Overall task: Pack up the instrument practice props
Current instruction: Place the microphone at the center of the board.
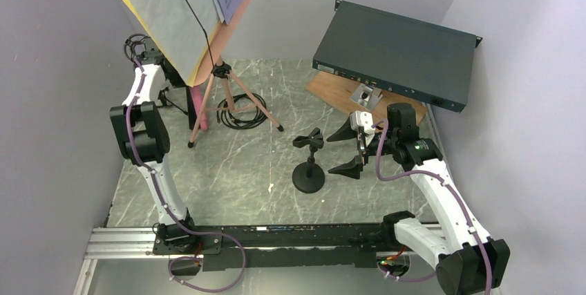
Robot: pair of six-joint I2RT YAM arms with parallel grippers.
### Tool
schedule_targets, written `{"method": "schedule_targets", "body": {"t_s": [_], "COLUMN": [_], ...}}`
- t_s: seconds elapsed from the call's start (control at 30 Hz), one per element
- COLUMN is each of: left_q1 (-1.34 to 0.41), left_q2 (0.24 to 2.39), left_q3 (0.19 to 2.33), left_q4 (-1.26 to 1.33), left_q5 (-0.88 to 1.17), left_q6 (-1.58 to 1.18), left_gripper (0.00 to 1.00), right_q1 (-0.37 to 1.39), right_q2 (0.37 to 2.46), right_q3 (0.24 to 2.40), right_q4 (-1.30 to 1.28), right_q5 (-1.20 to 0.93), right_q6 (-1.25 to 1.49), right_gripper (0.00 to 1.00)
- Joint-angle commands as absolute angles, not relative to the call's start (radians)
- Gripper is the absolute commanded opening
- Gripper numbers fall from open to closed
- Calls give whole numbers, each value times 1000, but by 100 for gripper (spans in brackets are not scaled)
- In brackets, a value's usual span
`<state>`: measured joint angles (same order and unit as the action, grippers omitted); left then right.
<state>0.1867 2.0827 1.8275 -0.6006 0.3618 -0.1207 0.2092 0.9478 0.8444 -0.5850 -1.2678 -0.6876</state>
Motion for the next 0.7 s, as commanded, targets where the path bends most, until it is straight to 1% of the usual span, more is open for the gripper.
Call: {"method": "schedule_targets", "body": {"t_s": [0.0,0.23,0.67], "left_q1": [172,141,91], "left_q2": [2126,2189,2261], "left_q3": [1914,1963,1993], "left_q4": [-662,-709,-762], "left_q5": [420,369,241], "left_q6": [-126,-116,-76], "left_gripper": [7,19,27], "right_q1": [207,208,207], "right_q2": [945,945,946], "right_q3": [842,842,842], "right_q4": [-575,-574,-575], "right_q5": [-1312,-1312,-1310], "right_q6": [-710,-712,-712], "right_gripper": [99,99,99]}}
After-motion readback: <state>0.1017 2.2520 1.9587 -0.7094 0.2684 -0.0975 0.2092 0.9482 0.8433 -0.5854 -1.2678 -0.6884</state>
